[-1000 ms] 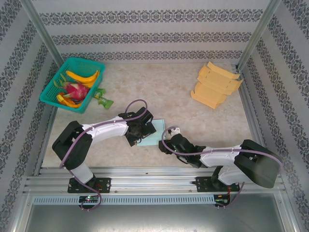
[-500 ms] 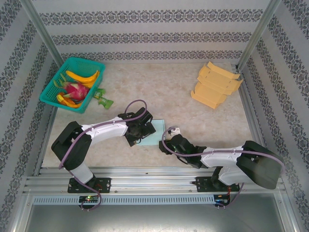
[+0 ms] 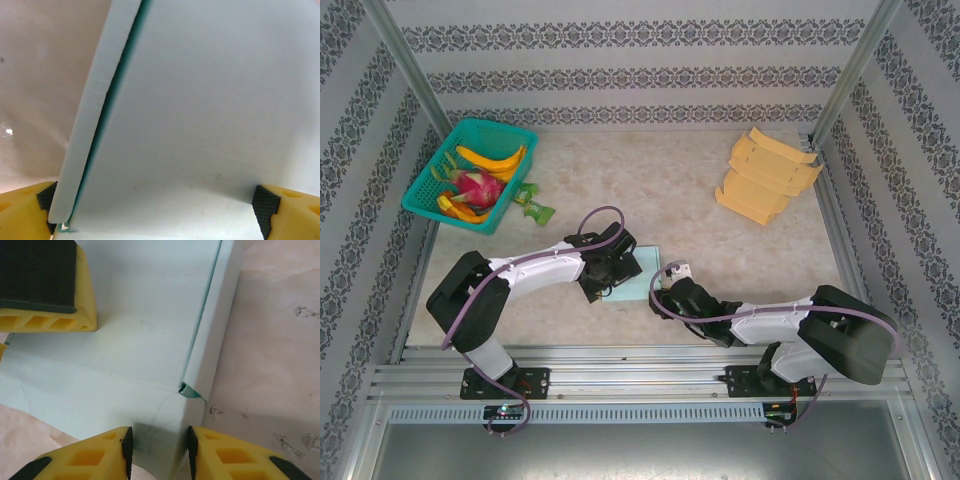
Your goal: Fold the paper box
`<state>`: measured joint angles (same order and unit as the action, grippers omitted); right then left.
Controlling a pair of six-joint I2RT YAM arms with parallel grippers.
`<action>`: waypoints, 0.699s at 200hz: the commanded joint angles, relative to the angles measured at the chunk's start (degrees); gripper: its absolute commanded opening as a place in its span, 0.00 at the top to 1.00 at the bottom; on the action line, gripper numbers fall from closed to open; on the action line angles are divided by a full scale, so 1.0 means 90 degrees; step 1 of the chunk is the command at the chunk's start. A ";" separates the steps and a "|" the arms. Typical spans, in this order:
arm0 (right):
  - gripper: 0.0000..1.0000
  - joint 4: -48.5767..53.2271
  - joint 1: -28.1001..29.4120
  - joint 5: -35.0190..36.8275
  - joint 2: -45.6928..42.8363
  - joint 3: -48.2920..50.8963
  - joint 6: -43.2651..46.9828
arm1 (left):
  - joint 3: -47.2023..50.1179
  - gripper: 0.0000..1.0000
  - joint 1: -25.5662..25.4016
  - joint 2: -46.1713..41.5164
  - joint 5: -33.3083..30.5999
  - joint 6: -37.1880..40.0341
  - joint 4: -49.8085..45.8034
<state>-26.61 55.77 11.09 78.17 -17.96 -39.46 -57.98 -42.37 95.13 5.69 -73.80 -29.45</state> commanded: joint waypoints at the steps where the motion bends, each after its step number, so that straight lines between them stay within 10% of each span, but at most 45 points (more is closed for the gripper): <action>1: 0.66 -0.0176 0.0073 0.0125 0.0081 -0.0038 0.0142 | 0.0119 0.01 0.0001 0.0065 -0.0112 0.0023 -0.0340; 140: 0.66 -0.1196 0.0068 -0.0108 0.0388 0.0235 0.0434 | 0.0172 0.02 0.0001 0.0060 -0.0114 0.0003 -0.0312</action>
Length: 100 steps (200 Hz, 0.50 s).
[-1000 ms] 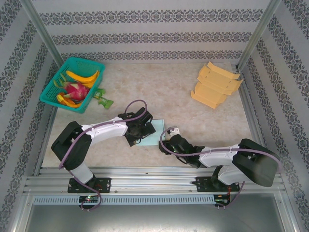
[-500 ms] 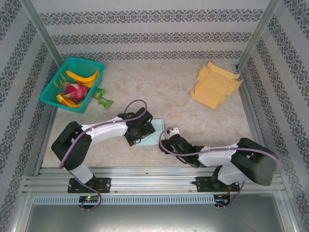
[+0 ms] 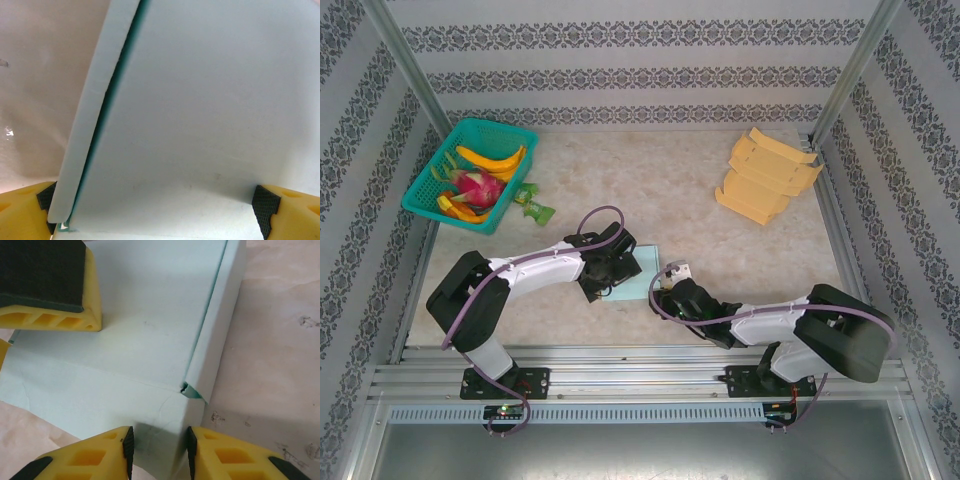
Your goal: Fold the paper box
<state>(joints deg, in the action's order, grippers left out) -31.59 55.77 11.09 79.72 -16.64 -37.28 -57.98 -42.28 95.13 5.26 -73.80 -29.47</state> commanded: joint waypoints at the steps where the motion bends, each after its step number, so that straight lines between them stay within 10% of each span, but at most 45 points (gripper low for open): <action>1: 0.66 -0.0656 0.0071 -0.0104 0.0225 0.0090 0.0194 | 0.0177 0.02 -0.0009 0.0062 -0.0066 0.0005 -0.0309; 100: 0.66 -0.2580 0.0073 0.0054 0.1439 0.0448 0.0777 | 0.0229 0.01 0.0016 0.0091 -0.0041 0.0054 -0.0237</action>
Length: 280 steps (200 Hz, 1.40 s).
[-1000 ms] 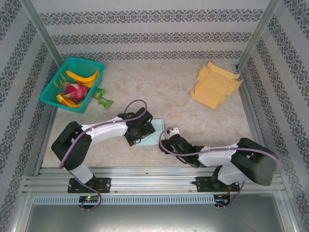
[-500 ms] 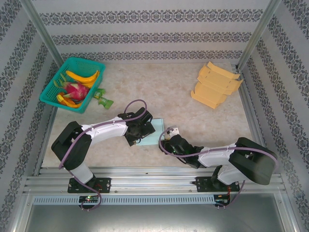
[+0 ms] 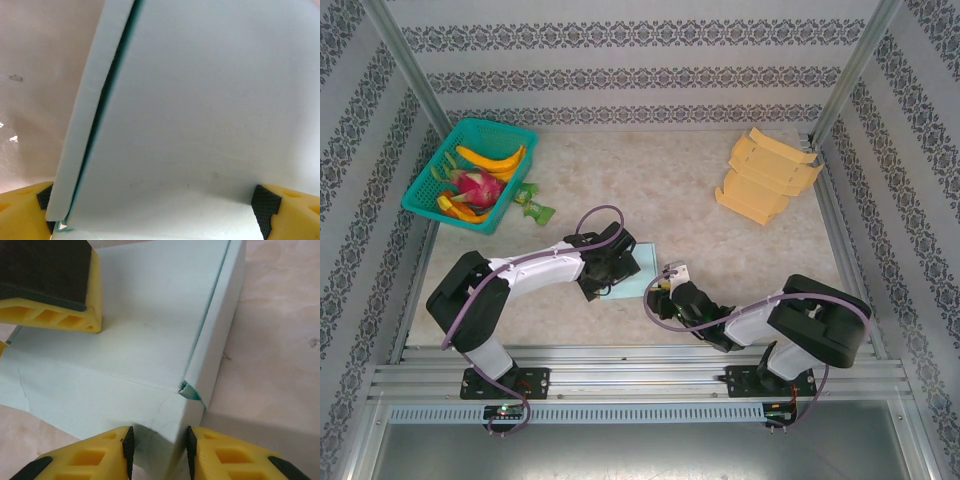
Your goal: Fold the paper box
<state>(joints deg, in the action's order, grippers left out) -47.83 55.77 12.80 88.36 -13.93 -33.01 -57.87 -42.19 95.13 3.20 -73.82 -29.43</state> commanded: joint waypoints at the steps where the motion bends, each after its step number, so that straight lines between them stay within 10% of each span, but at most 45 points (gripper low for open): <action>1: 0.66 -0.0807 0.0073 -0.0139 0.0507 0.0149 0.0306 | 0.0218 0.01 0.0008 0.0092 0.0184 0.0052 -0.0244; 87: 0.66 -0.2384 0.0072 -0.0249 0.1071 0.0588 0.0226 | 0.0446 0.01 0.0310 0.0173 0.0338 0.0154 -0.0157; 280: 0.59 -0.1778 0.0014 -0.0060 0.0797 0.0318 0.0216 | 0.0423 0.00 0.0401 0.0113 0.0081 0.0373 -0.0609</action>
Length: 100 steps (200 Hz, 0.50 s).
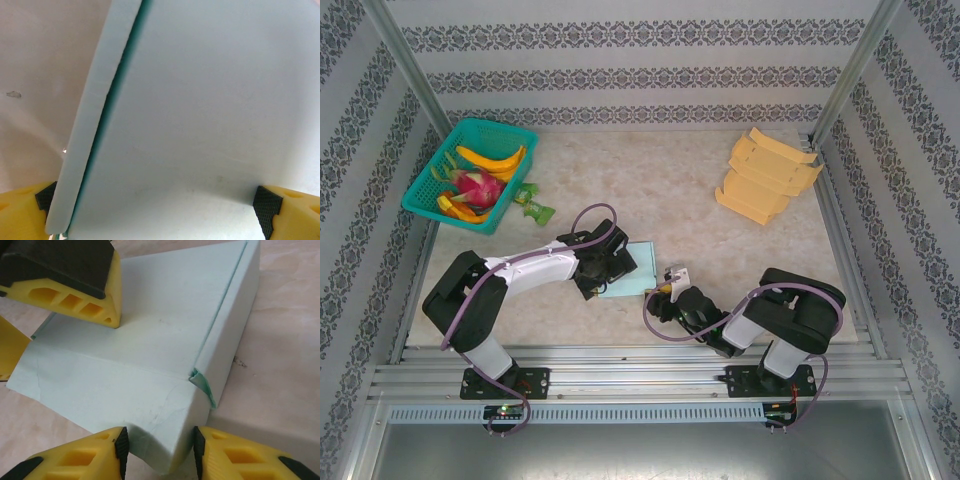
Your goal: Fold the paper box
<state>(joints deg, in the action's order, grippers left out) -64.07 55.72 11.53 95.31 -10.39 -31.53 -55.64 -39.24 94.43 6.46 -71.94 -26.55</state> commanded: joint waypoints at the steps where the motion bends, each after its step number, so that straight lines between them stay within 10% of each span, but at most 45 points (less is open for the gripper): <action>1: 0.59 0.0033 0.0014 0.0079 0.0016 -0.0071 0.0053 | 0.0176 0.00 0.0073 0.0191 -0.0289 0.0168 -0.0929; 100: 0.60 0.0508 -0.0108 -0.0087 -0.0479 -0.0114 0.0073 | 0.0106 0.00 0.0093 0.0264 -0.0425 0.0183 -0.1075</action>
<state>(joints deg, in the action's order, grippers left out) -59.99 55.55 11.49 91.83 -10.68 -31.35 -56.29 -39.20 94.45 5.74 -70.89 -27.79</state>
